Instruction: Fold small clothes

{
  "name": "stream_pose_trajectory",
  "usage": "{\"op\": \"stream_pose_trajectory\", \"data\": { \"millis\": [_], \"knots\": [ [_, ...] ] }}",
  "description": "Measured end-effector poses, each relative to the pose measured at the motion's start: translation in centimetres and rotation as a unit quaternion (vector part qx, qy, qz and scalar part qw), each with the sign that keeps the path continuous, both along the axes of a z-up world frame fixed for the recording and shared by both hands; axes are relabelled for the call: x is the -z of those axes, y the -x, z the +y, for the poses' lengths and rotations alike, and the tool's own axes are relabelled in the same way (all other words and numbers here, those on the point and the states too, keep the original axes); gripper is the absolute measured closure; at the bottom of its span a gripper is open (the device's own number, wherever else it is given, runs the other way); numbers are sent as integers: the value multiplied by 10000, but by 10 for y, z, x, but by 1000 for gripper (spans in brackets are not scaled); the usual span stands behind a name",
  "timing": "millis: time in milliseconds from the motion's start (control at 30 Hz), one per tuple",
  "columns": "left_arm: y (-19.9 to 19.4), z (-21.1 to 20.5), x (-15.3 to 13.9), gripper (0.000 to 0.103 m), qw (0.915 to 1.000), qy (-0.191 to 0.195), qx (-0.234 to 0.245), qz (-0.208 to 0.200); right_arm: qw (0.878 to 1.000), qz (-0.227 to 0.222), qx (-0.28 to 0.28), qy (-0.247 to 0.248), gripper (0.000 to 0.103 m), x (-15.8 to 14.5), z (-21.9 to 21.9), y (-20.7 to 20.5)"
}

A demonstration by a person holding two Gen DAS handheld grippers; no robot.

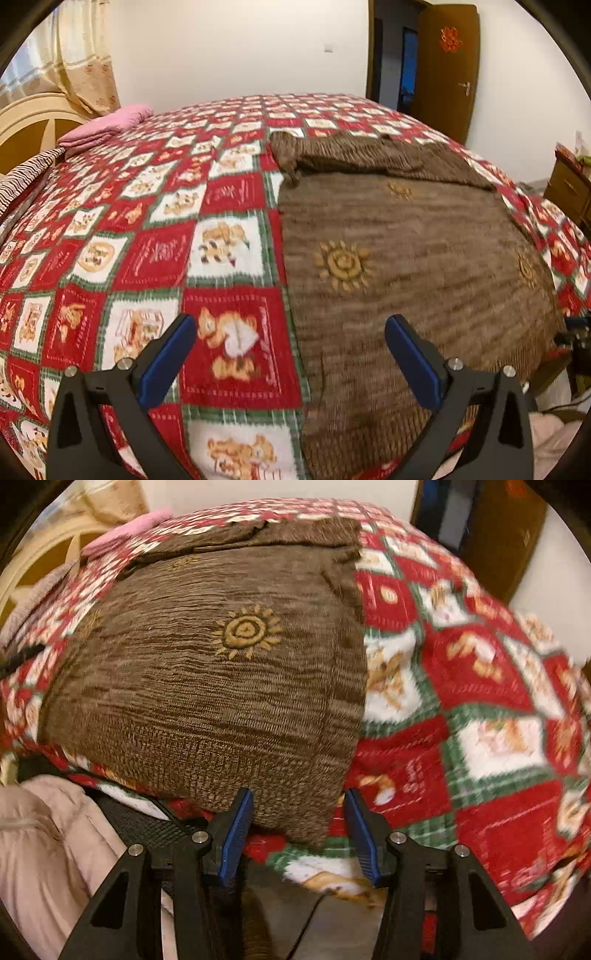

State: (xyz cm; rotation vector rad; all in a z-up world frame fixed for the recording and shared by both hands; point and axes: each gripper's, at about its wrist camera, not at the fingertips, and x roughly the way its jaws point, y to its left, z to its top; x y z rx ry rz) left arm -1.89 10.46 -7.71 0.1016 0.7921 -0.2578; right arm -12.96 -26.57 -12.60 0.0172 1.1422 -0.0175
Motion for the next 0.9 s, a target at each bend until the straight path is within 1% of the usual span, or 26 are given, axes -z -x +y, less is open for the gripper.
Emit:
{"op": "stream_pose_trajectory", "data": {
  "millis": [67, 133, 233, 267, 300, 333, 367, 433, 533, 667, 700, 800, 900],
  "knots": [
    [6, 2, 4, 0, 9999, -44, 94, 56, 9998, 39, 193, -50, 51, 5, -4, 0],
    [10, 3, 8, 0, 9999, -76, 119, 68, 9996, 24, 248, -128, 50, 6, -4, 0],
    [9, 6, 12, 0, 9998, -28, 52, 165, 9996, 63, 158, -236, 50, 8, -2, 1],
    [8, 6, 11, 0, 9998, 5, 32, 188, 9994, 73, 141, -299, 52, 9, -3, 1],
    [7, 7, 10, 0, 9998, 41, 19, 195, 9992, 87, 121, -372, 58, 10, -5, 2],
    [7, 8, 8, 0, 9998, 103, 8, 175, 9990, 100, 107, -429, 83, 9, -6, 4],
    [7, 9, 6, 0, 9998, 140, 1, 145, 9982, 154, 95, -569, 93, 10, -9, 5],
    [8, 11, 4, 0, 9998, 158, -25, 93, 9959, 184, 178, -869, 94, 13, -18, 6],
    [7, 16, 1, 0, 9998, 186, -109, 48, 9933, 178, 171, -1129, 95, 9, -25, 6],
    [3, 25, -2, 0, 9992, 353, -166, 68, 9806, -89, 65, -1958, 96, -16, -32, 1],
    [2, 27, -2, 0, 9992, 352, -184, 63, 9784, -170, 19, -2058, 96, -23, -32, -2],
    [-1, 31, -4, 0, 9993, 286, -244, 24, 9678, -491, -49, -2470, 96, -46, -36, -30],
    [-1, 40, -8, 0, 9993, 218, -313, -40, 9636, -780, 106, -2556, 96, -59, -46, -69]
  ]
}}
